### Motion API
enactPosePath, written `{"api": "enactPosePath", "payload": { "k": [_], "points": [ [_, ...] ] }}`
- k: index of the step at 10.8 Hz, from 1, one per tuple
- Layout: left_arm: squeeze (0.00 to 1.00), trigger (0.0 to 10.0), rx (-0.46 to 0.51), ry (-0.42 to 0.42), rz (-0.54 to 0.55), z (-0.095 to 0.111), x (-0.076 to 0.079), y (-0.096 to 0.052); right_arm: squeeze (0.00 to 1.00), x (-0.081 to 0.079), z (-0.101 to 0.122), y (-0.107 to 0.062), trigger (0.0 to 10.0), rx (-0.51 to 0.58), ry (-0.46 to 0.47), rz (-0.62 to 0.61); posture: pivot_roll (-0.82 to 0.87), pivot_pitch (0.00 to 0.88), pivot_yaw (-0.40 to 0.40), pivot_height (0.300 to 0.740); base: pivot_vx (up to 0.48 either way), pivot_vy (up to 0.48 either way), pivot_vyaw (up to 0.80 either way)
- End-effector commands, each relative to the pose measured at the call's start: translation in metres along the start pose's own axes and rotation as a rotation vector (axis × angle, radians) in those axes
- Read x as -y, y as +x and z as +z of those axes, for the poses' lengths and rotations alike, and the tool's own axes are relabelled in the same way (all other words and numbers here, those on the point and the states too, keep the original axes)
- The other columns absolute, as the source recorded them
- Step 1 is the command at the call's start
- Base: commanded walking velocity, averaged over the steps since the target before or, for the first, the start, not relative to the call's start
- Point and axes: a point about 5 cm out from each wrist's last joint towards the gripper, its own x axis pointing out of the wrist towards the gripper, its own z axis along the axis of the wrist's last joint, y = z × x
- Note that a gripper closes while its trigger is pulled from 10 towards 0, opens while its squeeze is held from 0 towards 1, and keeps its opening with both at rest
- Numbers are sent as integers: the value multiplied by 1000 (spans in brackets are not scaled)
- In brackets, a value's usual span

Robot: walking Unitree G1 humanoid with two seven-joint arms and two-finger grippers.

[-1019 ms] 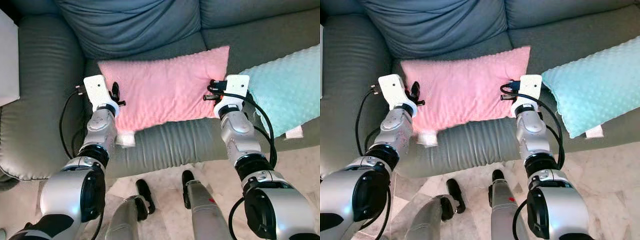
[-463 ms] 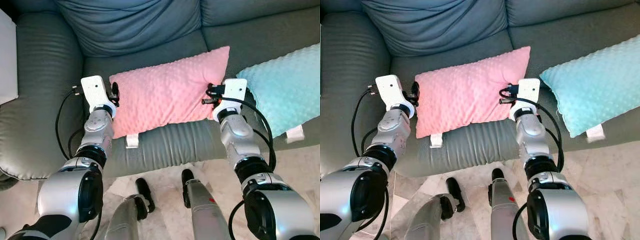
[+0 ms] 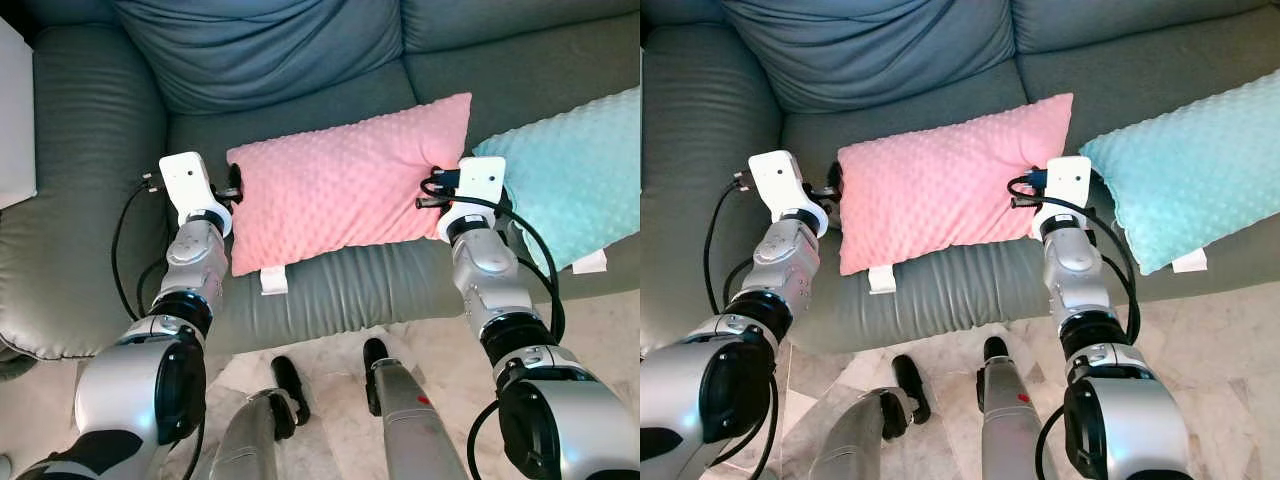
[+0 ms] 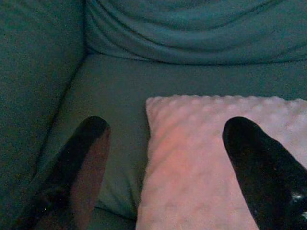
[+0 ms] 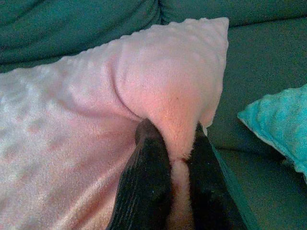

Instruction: Move the pillow to the sofa

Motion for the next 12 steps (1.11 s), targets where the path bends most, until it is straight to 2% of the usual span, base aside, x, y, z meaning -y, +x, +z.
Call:
{"api": "enactPosePath", "payload": {
  "k": [1,2,3,4,5,6,8,9,12],
  "points": [
    [1000,10000,-56,-2,26,-20,-13,-9,1000,-7,-17,-7,10000,-65,-3,12,-301,525,160,740,0,0,0],
    [1000,10000,-61,13,23,-21,-15,-10,0,-10,-19,-7,10000,-75,8,17,-294,516,164,740,0,0,0],
    [1000,10000,-67,19,28,-22,-18,-10,0,-15,-20,-7,10000,-75,5,39,-291,510,165,740,0,0,0],
    [0,10000,-72,35,36,-22,-19,-10,0,-18,-19,-7,10000,-72,13,60,-287,503,167,740,0,0,0],
    [0,10000,-74,42,37,-21,-20,-10,1000,-19,-19,-6,10000,-75,13,74,-285,503,167,740,0,0,0],
    [0,10000,-76,43,31,-21,-19,-9,1000,-16,-22,-6,10000,-112,-31,45,-282,504,165,740,0,0,0],
    [0,10000,-83,43,20,-23,-16,-10,1000,-11,-23,-5,10000,-131,-56,32,-282,505,164,740,0,0,0],
    [0,10000,-84,47,14,-23,-14,-10,1000,-4,-32,-9,10000,-177,-81,19,-281,506,165,740,0,0,0],
    [0,10000,-84,49,7,-22,-12,-9,1000,5,-40,-13,10000,-214,-78,22,-267,509,171,740,0,0,0]
  ]
}}
